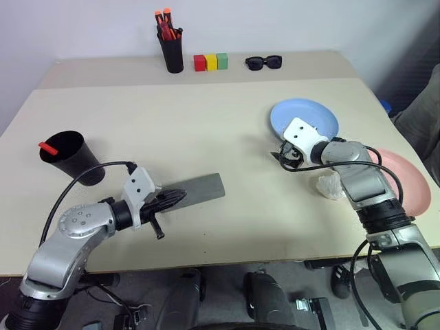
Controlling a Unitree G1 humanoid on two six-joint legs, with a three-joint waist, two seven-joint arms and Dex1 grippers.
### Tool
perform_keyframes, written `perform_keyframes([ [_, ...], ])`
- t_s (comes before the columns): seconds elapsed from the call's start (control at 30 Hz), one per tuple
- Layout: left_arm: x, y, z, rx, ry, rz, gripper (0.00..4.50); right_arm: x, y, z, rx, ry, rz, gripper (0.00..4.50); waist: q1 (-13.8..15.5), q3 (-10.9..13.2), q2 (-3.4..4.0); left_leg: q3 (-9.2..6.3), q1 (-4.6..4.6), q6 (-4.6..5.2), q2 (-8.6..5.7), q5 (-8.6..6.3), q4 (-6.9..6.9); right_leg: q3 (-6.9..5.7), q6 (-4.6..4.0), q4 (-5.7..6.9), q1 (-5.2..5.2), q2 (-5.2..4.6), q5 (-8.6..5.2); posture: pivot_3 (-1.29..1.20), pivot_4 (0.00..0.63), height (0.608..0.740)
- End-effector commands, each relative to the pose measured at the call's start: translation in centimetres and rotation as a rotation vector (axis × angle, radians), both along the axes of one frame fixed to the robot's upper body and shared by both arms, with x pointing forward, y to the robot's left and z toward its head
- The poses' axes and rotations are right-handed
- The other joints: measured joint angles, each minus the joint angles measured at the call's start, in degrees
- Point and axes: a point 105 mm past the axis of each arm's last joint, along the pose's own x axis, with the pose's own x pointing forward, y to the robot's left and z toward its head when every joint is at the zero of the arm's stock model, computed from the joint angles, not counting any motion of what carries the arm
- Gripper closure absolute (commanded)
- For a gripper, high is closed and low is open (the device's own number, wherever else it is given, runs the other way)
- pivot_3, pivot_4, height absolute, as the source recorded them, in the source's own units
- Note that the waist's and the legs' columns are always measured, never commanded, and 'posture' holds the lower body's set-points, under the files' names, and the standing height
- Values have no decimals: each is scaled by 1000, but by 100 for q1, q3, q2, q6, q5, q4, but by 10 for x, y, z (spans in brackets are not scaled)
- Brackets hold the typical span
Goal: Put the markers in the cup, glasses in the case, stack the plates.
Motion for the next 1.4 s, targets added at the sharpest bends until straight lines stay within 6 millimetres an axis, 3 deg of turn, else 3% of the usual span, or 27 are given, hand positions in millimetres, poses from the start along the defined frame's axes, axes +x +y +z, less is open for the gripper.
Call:
perform_keyframes([
  [0.03, -8, -5, 16, -17, -122, -35, 4468, 10, -4, 5, -93, -79, -21, 385, 2, 0, 1, 7, 0, 0, 0, 0, -1, 0, 0, 0, -1, 0, 0, 0, 150, 740],
  [0.13, -8, -7, 26, -89, -166, -18, 4468, 18, -10, 1, -107, -108, -65, 385, -4, -1, 1, 10, 3, 0, 2, 0, 3, 1, -1, 1, 3, 2, 1, 0, 150, 740],
  [0.2, -12, -14, 37, -154, -197, -42, 4500, 23, -13, 0, -110, -128, -95, 908, -3, -1, 1, 10, 7, 1, 2, 1, 5, 1, -2, 1, 7, 4, 2, 0, 150, 740],
  [0.23, -15, -19, 39, -174, -206, -57, 4500, 24, -15, -2, -121, -132, -100, 1223, 7, -1, 1, 9, 8, 1, 2, 1, 5, 1, -2, 1, 8, 5, 2, 0, 150, 740],
  [0.43, -22, -37, 33, -207, -194, -112, 4500, 23, -19, -8, -138, -135, -107, 4379, -7, -1, 3, 13, 10, 2, 2, 1, 5, 4, 0, 3, 10, 7, 3, 0, 150, 740],
  [0.47, -23, -39, 32, -216, -191, -116, 4500, 22, -19, -8, -137, -136, -107, 4451, -8, -1, 3, 14, 11, 2, 3, 1, 4, 5, 0, 4, 10, 9, 3, 0, 150, 740],
  [0.67, -20, -54, 25, -260, -169, -141, 4500, 8, -30, 24, -140, -274, -110, 4451, 16, 0, 5, 16, 11, 3, 3, 1, 6, 9, 1, 4, 11, 10, 3, 0, 150, 740],
  [0.77, -14, -66, 22, -291, -156, -176, 4500, -12, -43, 49, -120, -332, -110, 4451, 53, 1, 13, 18, 11, 4, 2, 1, 8, 10, 1, 4, 12, 9, 3, 0, 150, 740],
  [0.9, -13, -86, 16, -289, -136, -300, 4500, -55, -73, 68, -136, -312, -130, 4451, 126, -2, 16, 20, 11, 8, 3, -1, 11, 9, 2, 2, 16, 9, 2, 0, 150, 740],
  [1.03, -8, -96, 14, -290, -129, -385, 4500, -98, -108, 67, -177, -227, -207, 4451, 151, -5, 19, 24, 12, 11, 6, -3, 14, 9, 0, 1, 19, 9, 1, 0, 150, 740],
  [1.23, 8, -105, 17, -305, -153, -478, 4500, -147, -132, 31, -131, -54, -303, 4451, 128, -11, 28, 39, 23, 14, 11, -5, 20, 15, 0, 1, 30, 9, 1, 0, 150, 740],
  [1.33, 13, -105, 11, -270, -176, -496, 4500, -155, -134, 19, -128, 13, -309, 3486, 101, -13, 31, 54, 41, 18, 13, -8, 18, 27, 0, 1, 39, 8, 0, 0, 150, 740],
  [1.4, 14, -104, 8, -263, -182, -491, 4500, -155, -130, 17, -121, 34, -289, 2588, 98, -13, 31, 58, 53, 20, 16, -10, 16, 29, 0, 0, 49, 9, -1, 0, 150, 740],
])
